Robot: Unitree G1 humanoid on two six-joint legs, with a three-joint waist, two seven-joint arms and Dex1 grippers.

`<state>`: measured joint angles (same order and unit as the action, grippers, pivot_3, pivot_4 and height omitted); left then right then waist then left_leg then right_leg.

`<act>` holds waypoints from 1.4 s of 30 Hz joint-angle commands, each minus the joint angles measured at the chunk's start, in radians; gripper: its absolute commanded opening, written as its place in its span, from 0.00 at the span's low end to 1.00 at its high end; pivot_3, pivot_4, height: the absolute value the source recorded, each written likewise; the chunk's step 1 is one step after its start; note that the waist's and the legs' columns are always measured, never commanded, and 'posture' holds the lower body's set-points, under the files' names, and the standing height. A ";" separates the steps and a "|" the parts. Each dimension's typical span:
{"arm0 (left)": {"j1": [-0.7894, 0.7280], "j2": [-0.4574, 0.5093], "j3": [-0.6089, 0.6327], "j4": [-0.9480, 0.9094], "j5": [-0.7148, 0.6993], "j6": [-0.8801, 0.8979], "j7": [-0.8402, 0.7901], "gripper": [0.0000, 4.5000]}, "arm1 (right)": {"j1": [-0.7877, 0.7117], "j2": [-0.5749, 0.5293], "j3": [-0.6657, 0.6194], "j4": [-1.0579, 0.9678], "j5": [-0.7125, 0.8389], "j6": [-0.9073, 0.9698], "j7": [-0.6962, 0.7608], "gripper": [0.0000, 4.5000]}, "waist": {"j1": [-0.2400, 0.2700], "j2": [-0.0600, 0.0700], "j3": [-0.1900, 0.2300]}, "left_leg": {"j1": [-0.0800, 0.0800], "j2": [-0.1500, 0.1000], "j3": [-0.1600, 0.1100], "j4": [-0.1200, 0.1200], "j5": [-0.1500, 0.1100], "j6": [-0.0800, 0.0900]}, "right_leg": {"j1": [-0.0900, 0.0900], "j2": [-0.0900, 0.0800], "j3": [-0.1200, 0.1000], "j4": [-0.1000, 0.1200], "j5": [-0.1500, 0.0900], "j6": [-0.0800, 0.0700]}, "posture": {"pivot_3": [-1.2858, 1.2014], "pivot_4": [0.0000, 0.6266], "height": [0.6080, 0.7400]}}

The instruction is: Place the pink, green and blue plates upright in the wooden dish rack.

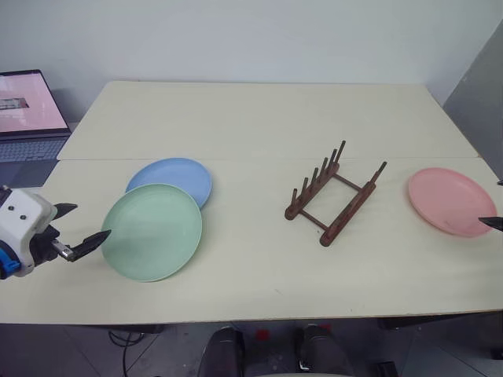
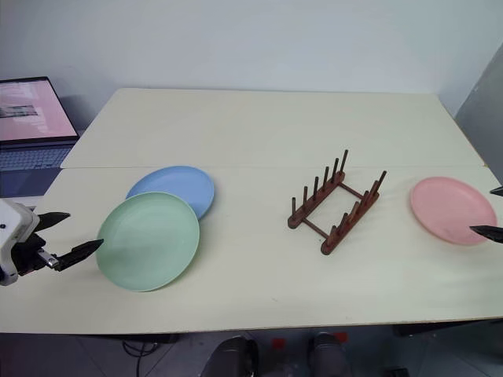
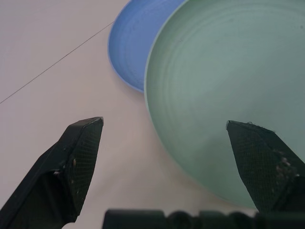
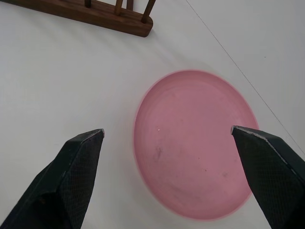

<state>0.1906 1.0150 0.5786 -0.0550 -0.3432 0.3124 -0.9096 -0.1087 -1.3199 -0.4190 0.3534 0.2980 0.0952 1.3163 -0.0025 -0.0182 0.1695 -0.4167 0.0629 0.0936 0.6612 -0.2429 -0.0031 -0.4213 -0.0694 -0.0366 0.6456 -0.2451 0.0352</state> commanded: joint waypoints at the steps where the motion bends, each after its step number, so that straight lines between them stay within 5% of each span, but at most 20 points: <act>1: -0.007 -0.005 0.047 0.001 -0.002 -0.017 -0.002 1.00 | -0.026 -0.003 -0.008 -0.016 0.009 -0.005 0.011 1.00 | 0.000 0.000 0.000 | 0.000 0.000 0.000 0.000 0.000 0.000 | 0.000 0.000 0.000 0.000 0.000 0.000 | 0.52 0.24 0.99; 20: -0.017 -0.039 0.096 0.001 -0.056 0.006 -0.047 1.00 | -0.063 0.026 0.031 -0.041 0.005 0.004 0.011 1.00 | 0.000 0.000 0.000 | 0.000 0.000 0.003 0.001 0.000 0.000 | 0.001 0.000 0.000 0.001 0.003 -0.004 | 0.52 0.24 0.99; 25: 0.021 -0.030 0.029 -0.075 -0.049 0.010 -0.096 1.00 | -0.064 0.031 0.035 -0.053 0.003 0.006 0.005 1.00 | -0.001 0.000 0.000 | 0.000 0.000 0.003 0.001 0.000 0.000 | 0.001 0.000 0.000 0.001 0.003 -0.003 | 0.52 0.24 0.99; 30: -0.056 -0.062 -0.130 -0.321 -0.141 0.134 -0.062 1.00 | -0.021 0.027 -0.009 -0.140 0.033 0.062 0.018 1.00 | 0.007 0.000 0.000 | 0.000 0.000 0.003 0.002 0.000 0.000 | 0.002 0.000 0.000 0.001 0.003 -0.003 | 0.52 0.24 0.99; 34: -0.242 -0.183 -0.414 -0.504 -0.208 0.273 0.024 1.00 | 0.080 0.034 -0.104 -0.336 0.105 0.204 0.055 1.00 | 0.017 0.002 -0.001 | 0.000 -0.002 0.002 0.003 0.000 0.000 | 0.003 0.000 0.001 0.001 0.007 0.004 | 0.52 0.24 0.99; 42: -0.439 -0.390 -0.747 -0.477 -0.126 0.332 0.117 1.00 | 0.179 0.071 -0.211 -0.591 0.201 0.406 0.061 1.00 | 0.018 0.001 -0.002 | 0.004 -0.001 -0.008 0.006 0.000 0.000 | 0.009 0.014 0.001 0.001 0.006 0.006 | 0.52 0.24 0.99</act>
<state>-0.2357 0.6325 -0.1283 -0.5316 -0.4935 0.6633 -0.8012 0.0691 -1.2435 -0.5817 -0.1974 0.4724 0.4775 1.3719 0.0151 -0.0177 0.1679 -0.4110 0.0613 0.0851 0.6672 -0.2424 -0.0034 -0.4108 -0.0541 -0.0355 0.6466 -0.2396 0.0417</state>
